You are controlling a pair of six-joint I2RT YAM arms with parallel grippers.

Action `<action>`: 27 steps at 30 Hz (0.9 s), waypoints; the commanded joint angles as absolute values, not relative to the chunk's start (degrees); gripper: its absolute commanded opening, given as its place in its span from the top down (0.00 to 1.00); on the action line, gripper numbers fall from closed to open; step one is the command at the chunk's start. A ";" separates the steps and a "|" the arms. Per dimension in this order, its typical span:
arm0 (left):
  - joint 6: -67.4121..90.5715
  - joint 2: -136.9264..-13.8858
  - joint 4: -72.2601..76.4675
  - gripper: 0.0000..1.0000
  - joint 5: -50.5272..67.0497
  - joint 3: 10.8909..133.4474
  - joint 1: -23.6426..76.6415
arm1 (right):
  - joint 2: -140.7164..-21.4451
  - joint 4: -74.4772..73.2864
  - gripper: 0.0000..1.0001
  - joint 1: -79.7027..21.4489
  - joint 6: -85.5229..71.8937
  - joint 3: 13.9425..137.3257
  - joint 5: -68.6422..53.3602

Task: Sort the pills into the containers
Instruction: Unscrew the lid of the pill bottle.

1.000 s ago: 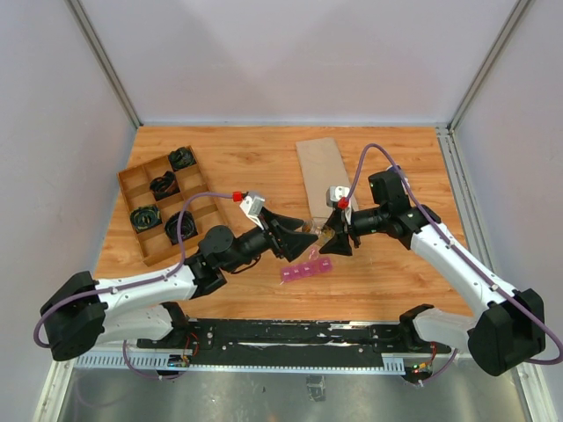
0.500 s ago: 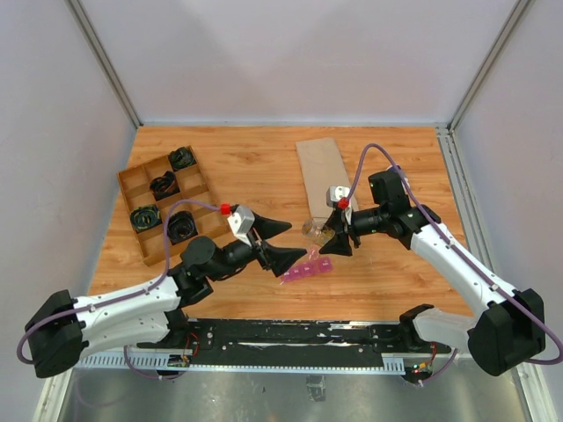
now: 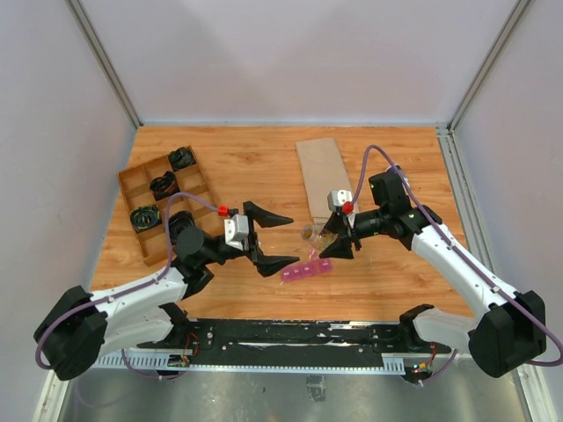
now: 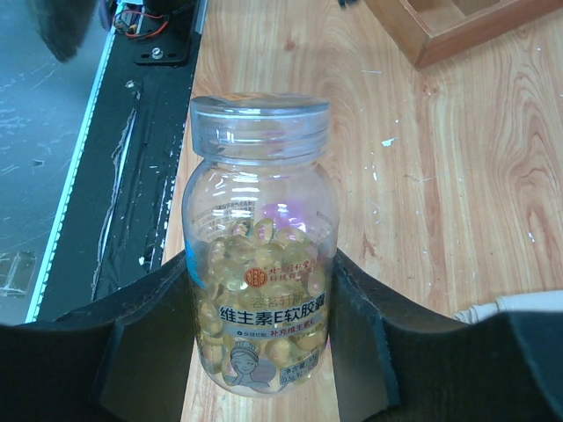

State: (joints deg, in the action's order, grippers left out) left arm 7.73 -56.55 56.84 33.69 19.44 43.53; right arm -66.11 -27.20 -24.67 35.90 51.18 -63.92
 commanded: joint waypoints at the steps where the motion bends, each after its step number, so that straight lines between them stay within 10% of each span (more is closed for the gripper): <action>1: 7.63 -62.17 61.74 0.02 44.00 23.91 41.68 | -64.83 -28.71 0.96 -24.43 38.38 52.57 -67.42; 27: 9.35 -73.92 60.42 0.50 47.44 32.11 40.44 | -64.78 -29.00 0.96 -24.53 38.71 52.65 -67.95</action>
State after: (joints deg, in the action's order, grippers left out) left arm 8.43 -73.71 58.24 46.85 30.87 40.95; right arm -65.80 -28.36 -24.67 37.80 51.18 -66.00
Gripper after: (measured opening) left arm 0.542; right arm 0.535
